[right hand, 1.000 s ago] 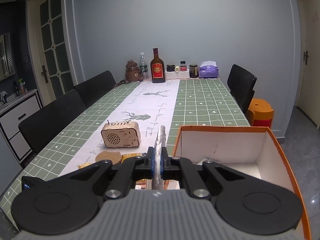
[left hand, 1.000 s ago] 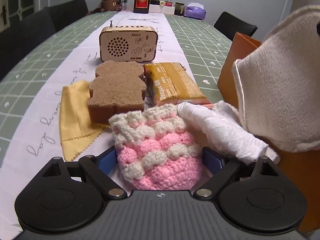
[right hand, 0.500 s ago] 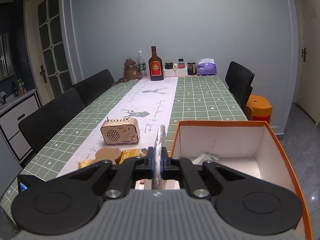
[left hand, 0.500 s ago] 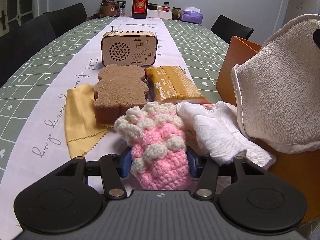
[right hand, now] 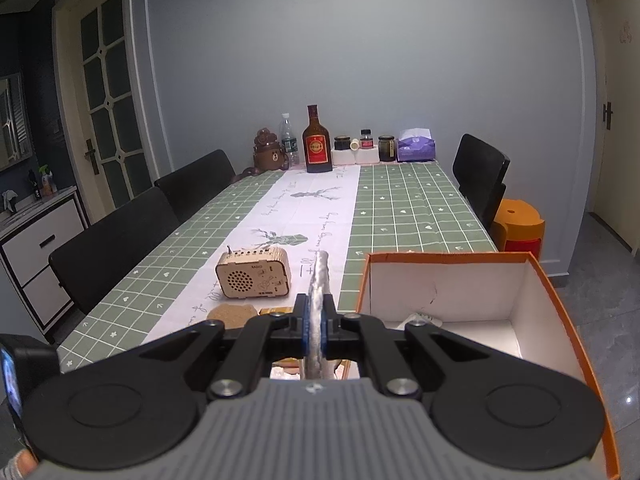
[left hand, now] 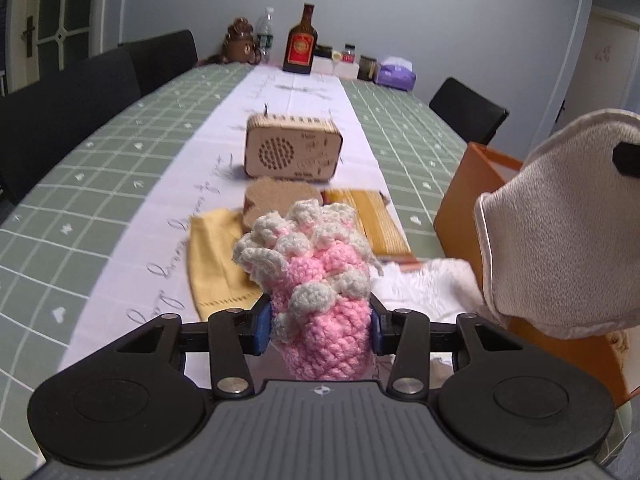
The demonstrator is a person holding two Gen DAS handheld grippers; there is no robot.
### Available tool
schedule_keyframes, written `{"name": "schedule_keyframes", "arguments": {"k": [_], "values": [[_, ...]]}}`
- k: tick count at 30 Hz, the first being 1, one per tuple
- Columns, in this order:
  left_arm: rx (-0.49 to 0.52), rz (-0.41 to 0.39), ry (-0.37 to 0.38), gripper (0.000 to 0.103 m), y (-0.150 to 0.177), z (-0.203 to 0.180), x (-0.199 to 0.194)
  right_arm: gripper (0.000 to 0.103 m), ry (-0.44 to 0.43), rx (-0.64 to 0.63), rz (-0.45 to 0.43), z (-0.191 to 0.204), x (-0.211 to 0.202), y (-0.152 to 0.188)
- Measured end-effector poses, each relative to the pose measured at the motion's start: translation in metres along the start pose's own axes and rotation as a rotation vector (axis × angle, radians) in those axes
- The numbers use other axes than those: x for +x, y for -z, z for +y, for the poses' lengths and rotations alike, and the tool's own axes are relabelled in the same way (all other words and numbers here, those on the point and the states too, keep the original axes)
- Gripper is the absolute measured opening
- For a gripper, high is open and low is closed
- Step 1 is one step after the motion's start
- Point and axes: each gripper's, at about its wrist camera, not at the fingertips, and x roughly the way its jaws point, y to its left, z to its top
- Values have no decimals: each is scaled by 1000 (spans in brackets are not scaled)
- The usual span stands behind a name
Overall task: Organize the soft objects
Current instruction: 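Lift and carry the pad and pouch with both tools over the orange box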
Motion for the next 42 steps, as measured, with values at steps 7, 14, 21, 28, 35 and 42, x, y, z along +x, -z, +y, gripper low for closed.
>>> {"name": "schedule_keyframes", "arguments": {"k": [7, 14, 21, 28, 35, 42], "values": [[-2, -97, -24, 51, -26, -1, -28, 3, 4, 2, -52, -1, -22, -13], [11, -156, 16, 51, -51, -18, -35, 3, 59, -14, -105, -14, -39, -36], [58, -186, 105, 52, -72, -60, -30, 3, 102, -78, -96, -40, -31, -55], [149, -165, 160, 52, -75, -115, -3, 3, 11, -45, -27, -86, 2, -53], [179, -109, 183, 52, -70, -150, 40, 3, -125, 0, 40, -138, 59, -40], [155, -72, 155, 52, -64, -151, 56, 3, -97, -43, 134, -175, 114, -28]]}}
